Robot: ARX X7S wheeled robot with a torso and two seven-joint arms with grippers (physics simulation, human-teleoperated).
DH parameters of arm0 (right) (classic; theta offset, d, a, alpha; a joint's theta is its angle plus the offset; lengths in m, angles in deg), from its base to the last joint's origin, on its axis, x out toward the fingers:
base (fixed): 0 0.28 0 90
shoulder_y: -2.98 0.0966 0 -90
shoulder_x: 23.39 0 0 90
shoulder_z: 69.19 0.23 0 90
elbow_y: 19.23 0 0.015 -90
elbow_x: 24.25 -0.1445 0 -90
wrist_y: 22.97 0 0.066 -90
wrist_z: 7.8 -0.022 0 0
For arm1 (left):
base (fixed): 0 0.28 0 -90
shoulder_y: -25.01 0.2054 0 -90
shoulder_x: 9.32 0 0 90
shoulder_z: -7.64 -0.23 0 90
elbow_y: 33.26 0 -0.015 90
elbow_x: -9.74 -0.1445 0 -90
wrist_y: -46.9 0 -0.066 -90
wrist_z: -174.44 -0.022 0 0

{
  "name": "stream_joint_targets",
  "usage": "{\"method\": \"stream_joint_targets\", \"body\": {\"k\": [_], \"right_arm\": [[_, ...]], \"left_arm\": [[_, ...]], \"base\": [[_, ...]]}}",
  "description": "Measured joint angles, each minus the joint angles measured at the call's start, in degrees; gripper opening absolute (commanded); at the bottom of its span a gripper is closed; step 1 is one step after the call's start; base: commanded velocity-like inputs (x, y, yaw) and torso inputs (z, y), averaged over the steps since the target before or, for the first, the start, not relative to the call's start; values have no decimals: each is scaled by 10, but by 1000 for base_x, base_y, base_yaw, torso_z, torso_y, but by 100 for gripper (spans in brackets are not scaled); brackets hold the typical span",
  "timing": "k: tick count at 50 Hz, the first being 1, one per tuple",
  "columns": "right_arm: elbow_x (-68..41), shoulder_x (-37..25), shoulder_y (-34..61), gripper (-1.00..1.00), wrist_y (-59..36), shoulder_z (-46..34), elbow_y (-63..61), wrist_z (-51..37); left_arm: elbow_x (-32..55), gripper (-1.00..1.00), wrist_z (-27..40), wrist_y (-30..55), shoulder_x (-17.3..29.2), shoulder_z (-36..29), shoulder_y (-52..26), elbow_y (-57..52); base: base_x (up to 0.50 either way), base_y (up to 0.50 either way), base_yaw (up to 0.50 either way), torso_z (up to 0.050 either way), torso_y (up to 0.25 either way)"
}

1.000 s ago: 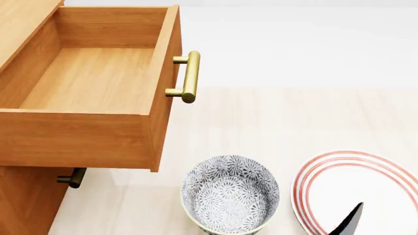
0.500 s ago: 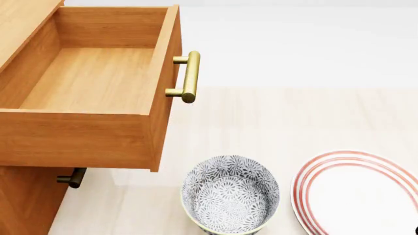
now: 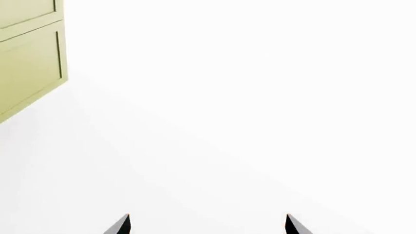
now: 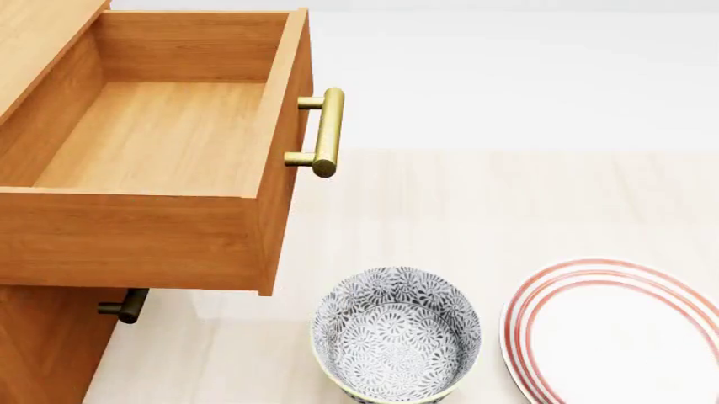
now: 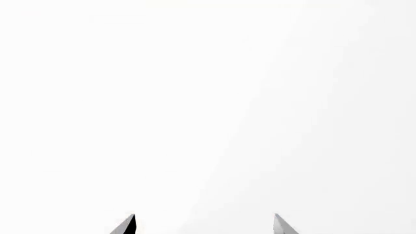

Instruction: Open the top drawer of the cabinet.

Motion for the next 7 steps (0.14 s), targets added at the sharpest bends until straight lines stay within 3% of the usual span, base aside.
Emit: {"method": "stream_joint_targets", "body": {"k": [7], "right_arm": [[5,-1,2,100,7,6,3,-2]], "left_arm": [[-13,100,-5,-2,-5,7,2,6]], "base": [[0,0,0,0,0]]}}
